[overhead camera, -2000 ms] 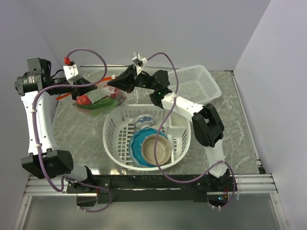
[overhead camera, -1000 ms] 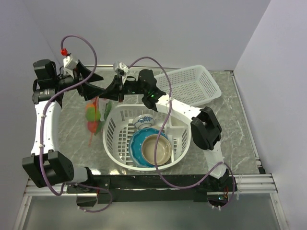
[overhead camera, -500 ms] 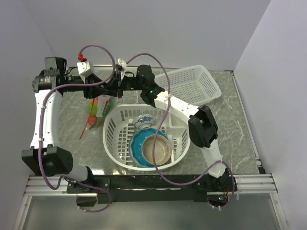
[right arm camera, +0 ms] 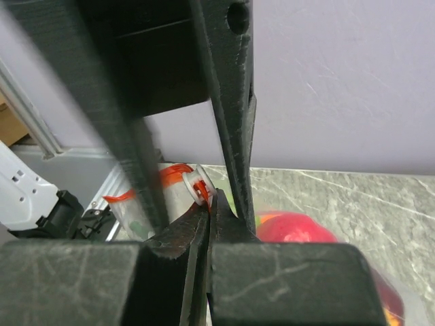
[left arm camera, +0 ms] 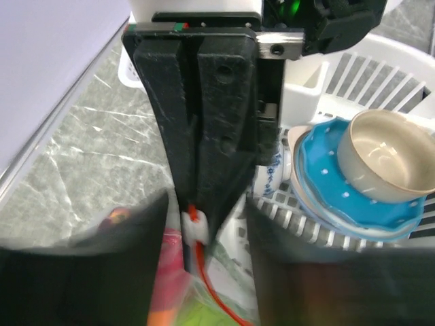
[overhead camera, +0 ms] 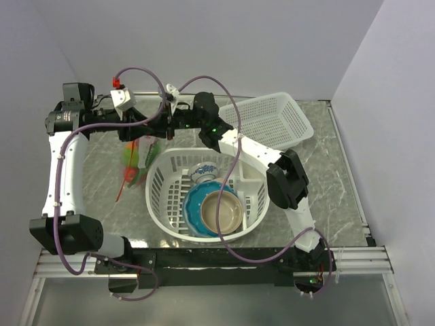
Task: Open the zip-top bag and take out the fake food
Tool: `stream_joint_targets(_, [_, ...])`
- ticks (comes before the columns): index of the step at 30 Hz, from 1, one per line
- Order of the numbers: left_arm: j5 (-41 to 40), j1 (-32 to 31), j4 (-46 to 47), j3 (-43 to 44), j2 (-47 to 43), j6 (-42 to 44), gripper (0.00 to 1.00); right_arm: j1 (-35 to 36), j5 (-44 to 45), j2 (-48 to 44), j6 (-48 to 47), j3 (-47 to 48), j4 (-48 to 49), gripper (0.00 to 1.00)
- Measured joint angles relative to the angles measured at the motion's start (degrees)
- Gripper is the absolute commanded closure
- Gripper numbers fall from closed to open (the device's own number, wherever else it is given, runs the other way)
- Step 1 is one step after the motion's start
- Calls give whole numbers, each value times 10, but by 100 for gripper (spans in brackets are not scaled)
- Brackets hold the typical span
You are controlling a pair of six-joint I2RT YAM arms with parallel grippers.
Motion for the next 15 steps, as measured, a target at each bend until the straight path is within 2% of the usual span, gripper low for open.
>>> stream_joint_targets(1, [0,0,0,0,0,-5,24,-1,4,0,1,0,0,100])
stream_joint_targets(4, [0,1,19,1,-5,-41,20,-14,13,1,3,0,0,100])
stream_joint_targets(10, [1,1,47,1,-22,-77,24,-38,21,1,11,-4,2,100])
stream_joint_targets(15, [11,2,72,-1,-23,-102,23,-41,21,1,22,-5,9,100])
